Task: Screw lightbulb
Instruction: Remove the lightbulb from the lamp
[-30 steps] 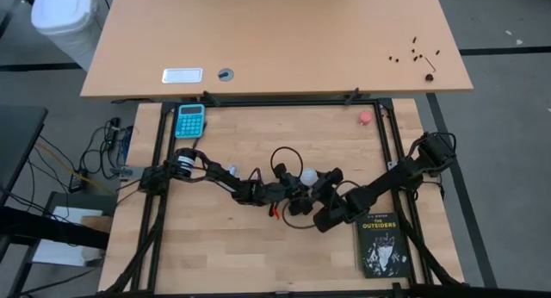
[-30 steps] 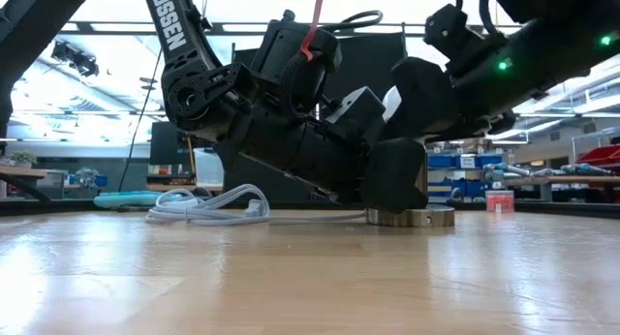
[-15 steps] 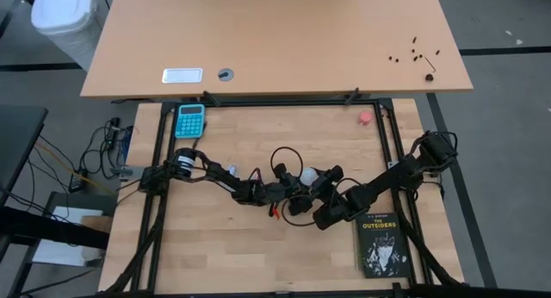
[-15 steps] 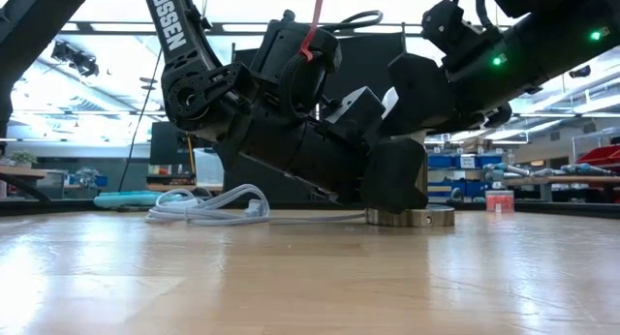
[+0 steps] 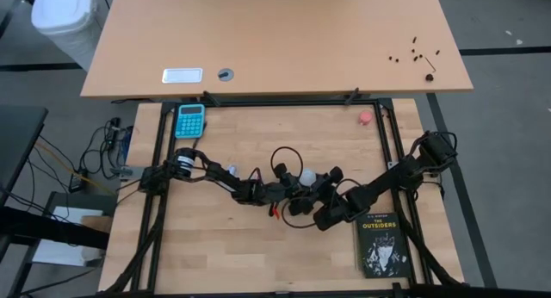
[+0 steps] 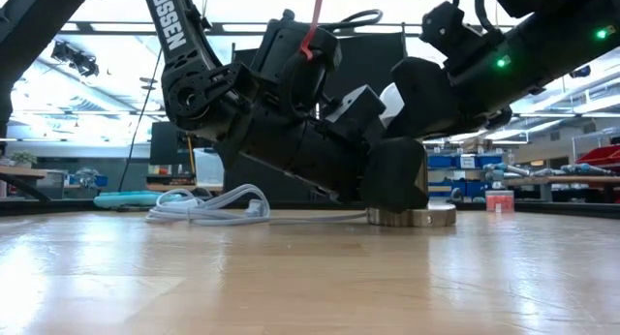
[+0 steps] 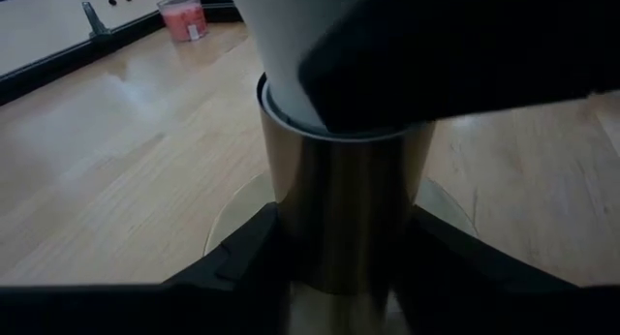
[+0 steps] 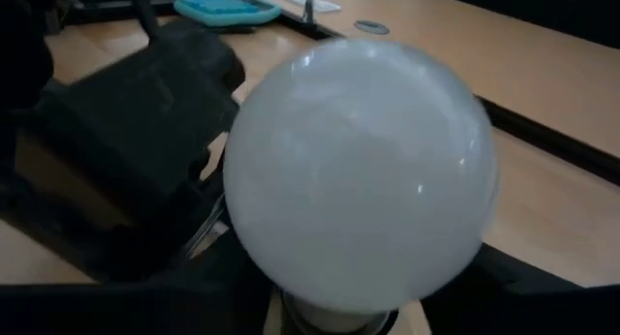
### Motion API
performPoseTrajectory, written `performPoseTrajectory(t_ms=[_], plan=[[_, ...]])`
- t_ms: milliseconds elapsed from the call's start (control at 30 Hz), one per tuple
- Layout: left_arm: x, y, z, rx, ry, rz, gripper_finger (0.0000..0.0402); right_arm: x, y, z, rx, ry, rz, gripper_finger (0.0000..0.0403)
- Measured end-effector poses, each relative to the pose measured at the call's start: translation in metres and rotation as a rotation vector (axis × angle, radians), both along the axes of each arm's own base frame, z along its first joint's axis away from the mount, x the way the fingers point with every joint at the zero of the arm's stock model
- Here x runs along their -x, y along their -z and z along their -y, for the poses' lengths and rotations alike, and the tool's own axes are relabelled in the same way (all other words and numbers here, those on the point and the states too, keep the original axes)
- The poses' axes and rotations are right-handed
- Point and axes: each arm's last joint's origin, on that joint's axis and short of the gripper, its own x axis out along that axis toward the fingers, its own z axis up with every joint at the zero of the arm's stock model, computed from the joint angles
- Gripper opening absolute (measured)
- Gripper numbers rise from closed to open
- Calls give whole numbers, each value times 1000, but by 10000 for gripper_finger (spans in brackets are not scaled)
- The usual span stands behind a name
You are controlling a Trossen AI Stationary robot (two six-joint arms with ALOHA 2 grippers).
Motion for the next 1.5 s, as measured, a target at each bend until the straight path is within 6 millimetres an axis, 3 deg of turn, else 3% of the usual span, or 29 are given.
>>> performPoseTrajectory(t_ms=[633, 933, 1500], plan=[[-1, -1, 1, -23, 51, -10, 193, 5, 2, -8, 39, -40, -49, 197], [-1, -1, 2, -20, 96, -8, 193, 11, 10, -8, 19, -69, -21, 163], [-1, -1, 3, -54, 163, -23, 193, 13, 9, -12, 23, -159, -84, 160]])
